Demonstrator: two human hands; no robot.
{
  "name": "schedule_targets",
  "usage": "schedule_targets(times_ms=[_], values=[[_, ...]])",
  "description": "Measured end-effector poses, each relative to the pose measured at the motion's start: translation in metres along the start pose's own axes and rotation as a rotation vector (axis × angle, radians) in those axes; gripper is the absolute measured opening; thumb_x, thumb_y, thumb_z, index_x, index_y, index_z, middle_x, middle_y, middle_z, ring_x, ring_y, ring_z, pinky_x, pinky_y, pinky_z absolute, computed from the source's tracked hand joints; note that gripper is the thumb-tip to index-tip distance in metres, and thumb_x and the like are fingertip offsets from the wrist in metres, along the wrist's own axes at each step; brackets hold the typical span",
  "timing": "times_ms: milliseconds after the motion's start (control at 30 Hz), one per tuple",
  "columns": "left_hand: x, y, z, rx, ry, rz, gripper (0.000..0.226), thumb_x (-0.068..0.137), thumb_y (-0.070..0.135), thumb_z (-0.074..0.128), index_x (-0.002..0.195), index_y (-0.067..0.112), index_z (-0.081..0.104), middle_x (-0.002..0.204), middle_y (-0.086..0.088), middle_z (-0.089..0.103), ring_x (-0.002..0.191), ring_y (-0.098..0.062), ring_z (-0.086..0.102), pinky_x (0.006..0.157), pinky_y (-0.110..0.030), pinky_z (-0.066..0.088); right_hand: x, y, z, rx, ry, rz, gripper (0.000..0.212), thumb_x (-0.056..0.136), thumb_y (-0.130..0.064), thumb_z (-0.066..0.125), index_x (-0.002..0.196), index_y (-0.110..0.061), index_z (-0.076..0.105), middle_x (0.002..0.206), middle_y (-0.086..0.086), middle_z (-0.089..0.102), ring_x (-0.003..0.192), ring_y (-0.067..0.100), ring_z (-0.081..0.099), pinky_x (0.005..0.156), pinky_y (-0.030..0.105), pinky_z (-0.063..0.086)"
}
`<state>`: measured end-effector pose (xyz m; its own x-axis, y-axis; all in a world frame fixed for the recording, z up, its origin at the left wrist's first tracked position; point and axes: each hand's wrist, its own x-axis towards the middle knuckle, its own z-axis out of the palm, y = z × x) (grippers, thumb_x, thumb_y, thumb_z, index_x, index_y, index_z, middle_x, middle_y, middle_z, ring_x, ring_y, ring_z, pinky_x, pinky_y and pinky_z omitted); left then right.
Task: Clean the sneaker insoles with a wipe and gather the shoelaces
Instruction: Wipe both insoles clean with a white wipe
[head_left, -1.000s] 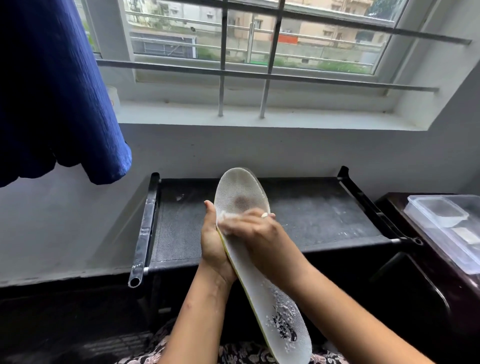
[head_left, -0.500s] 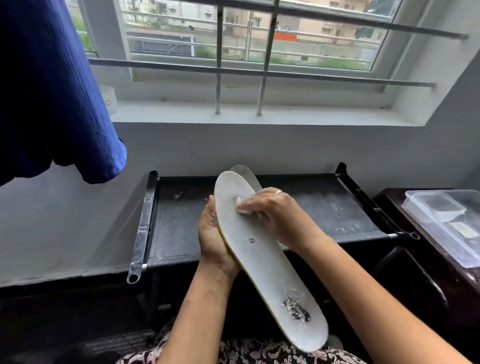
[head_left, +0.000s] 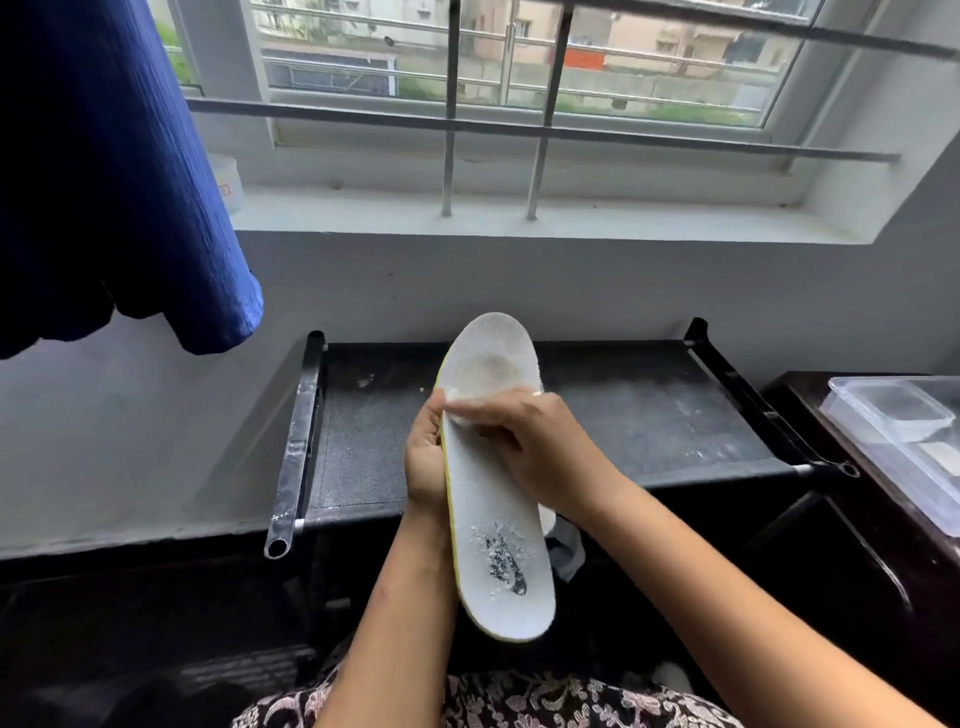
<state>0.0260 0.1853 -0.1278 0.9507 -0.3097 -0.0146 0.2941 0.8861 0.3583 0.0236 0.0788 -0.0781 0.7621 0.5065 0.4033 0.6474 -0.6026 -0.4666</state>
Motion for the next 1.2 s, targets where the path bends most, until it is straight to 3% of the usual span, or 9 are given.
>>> schedule_targets(times_ms=[100, 200, 400, 500, 633, 733, 967, 1067, 1200], values=[[-0.003, 0.001, 0.001, -0.076, 0.043, -0.137, 0.075, 0.08, 0.046, 0.056, 0.137, -0.001, 0.045, 0.142, -0.033, 0.036, 0.136, -0.042, 0.031, 0.103, -0.059, 0.031, -0.022, -0.009, 0.002, 0.071, -0.031, -0.066, 0.034, 0.083, -0.02, 0.045, 0.103, -0.013, 0.072, 0.095, 0.003, 0.074, 0.089, 0.017, 0.064, 0.082, 0.024, 0.045], [-0.004, 0.002, -0.003, -0.15, 0.082, -0.18, 0.075, 0.087, 0.055, 0.037, 0.133, -0.002, 0.048, 0.137, -0.039, 0.038, 0.129, -0.046, 0.038, 0.096, -0.062, 0.035, -0.043, -0.005, 0.003, 0.16, -0.08, -0.108, 0.032, 0.085, -0.005, 0.058, 0.113, -0.014, 0.068, 0.112, -0.001, 0.07, 0.106, 0.008, 0.059, 0.093, 0.023, 0.046], [-0.002, -0.001, -0.001, -0.088, -0.051, -0.096, 0.072, 0.077, 0.04, 0.066, 0.132, -0.003, 0.049, 0.128, -0.029, 0.052, 0.115, -0.04, 0.055, 0.103, -0.052, 0.038, -0.015, 0.015, -0.009, -0.077, -0.092, -0.133, 0.028, 0.08, 0.001, 0.058, 0.098, -0.014, 0.074, 0.099, 0.003, 0.074, 0.096, 0.018, 0.065, 0.083, 0.032, 0.053], [-0.003, -0.003, 0.0, -0.071, -0.239, -0.102, 0.057, 0.095, 0.036, 0.042, 0.133, -0.007, 0.046, 0.128, -0.029, 0.053, 0.121, -0.041, 0.051, 0.105, -0.053, 0.037, 0.012, 0.031, -0.015, -0.232, -0.013, -0.047, 0.017, 0.084, -0.004, 0.058, 0.09, -0.013, 0.072, 0.083, 0.007, 0.074, 0.083, 0.028, 0.066, 0.071, 0.039, 0.055], [-0.011, -0.006, 0.01, 0.073, -0.13, -0.113, 0.048, 0.083, 0.031, 0.05, 0.118, 0.002, 0.064, 0.111, -0.02, 0.067, 0.101, -0.035, 0.066, 0.086, -0.052, 0.052, 0.029, 0.034, -0.016, -0.277, 0.091, 0.039, 0.018, 0.089, -0.012, 0.054, 0.096, -0.014, 0.07, 0.084, 0.011, 0.072, 0.085, 0.032, 0.063, 0.074, 0.041, 0.053], [-0.008, -0.005, 0.006, 0.067, -0.119, -0.074, 0.054, 0.077, 0.04, 0.068, 0.116, 0.003, 0.065, 0.11, -0.018, 0.067, 0.101, -0.031, 0.066, 0.095, -0.045, 0.047, 0.022, 0.02, -0.007, -0.188, 0.001, 0.02, 0.025, 0.084, -0.018, 0.049, 0.096, -0.016, 0.071, 0.084, 0.011, 0.071, 0.083, 0.03, 0.064, 0.073, 0.04, 0.053], [-0.005, -0.003, -0.002, 0.077, 0.046, -0.186, 0.095, 0.086, 0.073, 0.026, 0.113, -0.01, 0.062, 0.121, -0.027, 0.057, 0.104, -0.034, 0.062, 0.091, -0.046, 0.049, -0.029, -0.002, -0.003, 0.028, -0.097, -0.048, 0.032, 0.086, -0.013, 0.05, 0.111, -0.019, 0.068, 0.105, 0.001, 0.072, 0.098, 0.017, 0.063, 0.087, 0.032, 0.048], [-0.004, -0.004, 0.0, 0.087, 0.054, -0.21, 0.095, 0.083, 0.075, 0.028, 0.102, -0.009, 0.069, 0.113, -0.025, 0.06, 0.1, -0.034, 0.062, 0.092, -0.048, 0.047, -0.038, -0.004, -0.009, 0.059, -0.12, -0.062, 0.035, 0.082, -0.012, 0.049, 0.11, -0.016, 0.07, 0.107, 0.0, 0.072, 0.101, 0.011, 0.061, 0.09, 0.023, 0.046], [-0.006, -0.005, 0.006, 0.083, 0.018, -0.134, 0.076, 0.091, 0.06, 0.032, 0.124, -0.003, 0.058, 0.117, -0.024, 0.061, 0.103, -0.034, 0.062, 0.094, -0.046, 0.047, -0.016, 0.006, -0.025, -0.09, -0.145, -0.03, 0.032, 0.081, -0.014, 0.048, 0.1, -0.018, 0.074, 0.098, -0.001, 0.074, 0.096, 0.017, 0.064, 0.083, 0.033, 0.052]])
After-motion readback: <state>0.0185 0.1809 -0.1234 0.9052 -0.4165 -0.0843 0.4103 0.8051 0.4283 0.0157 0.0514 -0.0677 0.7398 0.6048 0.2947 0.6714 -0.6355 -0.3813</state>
